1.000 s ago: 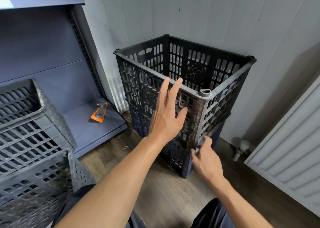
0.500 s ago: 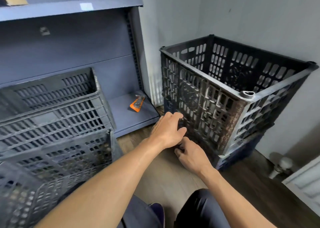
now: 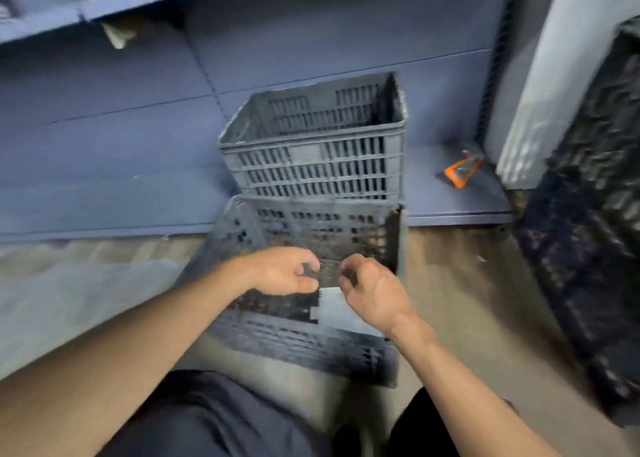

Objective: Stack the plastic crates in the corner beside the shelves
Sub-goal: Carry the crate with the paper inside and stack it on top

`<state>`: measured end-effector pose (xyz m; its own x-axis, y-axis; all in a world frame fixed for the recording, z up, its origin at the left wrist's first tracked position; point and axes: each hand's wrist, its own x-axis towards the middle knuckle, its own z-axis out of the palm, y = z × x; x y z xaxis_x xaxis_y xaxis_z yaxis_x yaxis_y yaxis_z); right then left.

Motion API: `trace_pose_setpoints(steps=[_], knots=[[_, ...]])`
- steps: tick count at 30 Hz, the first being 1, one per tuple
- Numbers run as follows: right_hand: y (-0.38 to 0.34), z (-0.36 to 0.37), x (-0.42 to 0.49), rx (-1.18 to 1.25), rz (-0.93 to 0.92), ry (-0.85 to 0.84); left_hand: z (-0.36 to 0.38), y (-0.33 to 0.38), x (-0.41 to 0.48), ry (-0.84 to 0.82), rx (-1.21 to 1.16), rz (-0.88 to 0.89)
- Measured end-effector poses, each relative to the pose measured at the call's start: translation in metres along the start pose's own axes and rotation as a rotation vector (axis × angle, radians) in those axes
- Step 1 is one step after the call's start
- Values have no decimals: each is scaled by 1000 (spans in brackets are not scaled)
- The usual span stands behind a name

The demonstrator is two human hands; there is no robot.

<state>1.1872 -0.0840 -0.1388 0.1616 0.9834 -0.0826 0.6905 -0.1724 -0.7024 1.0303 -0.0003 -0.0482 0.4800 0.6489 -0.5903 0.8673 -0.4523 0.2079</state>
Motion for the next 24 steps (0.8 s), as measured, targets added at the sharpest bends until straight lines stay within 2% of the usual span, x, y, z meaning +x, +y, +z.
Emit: trace_pose_setpoints(steps=[6, 9, 11, 14, 18, 21, 24], knots=[[-26, 58, 11, -153, -70, -371, 62, -103, 11, -139, 44, 5], [-27, 93, 15, -322, -80, -501, 94, -133, 32, 2, 165, 64], [-25, 113, 17, -501, -73, -469, 102, -142, 45, 104, 208, 58], [-27, 123, 19, -637, -23, -448, 106, -144, 57, 124, 281, 98], [-36, 122, 19, -571, -27, -257, 105, -144, 52, 150, 331, 137], [-46, 118, 6, -620, 122, -470, 103, -143, 41, 109, 364, 151], [-58, 100, 2, -686, 147, -469, 95, -138, 25, 113, 360, 149]])
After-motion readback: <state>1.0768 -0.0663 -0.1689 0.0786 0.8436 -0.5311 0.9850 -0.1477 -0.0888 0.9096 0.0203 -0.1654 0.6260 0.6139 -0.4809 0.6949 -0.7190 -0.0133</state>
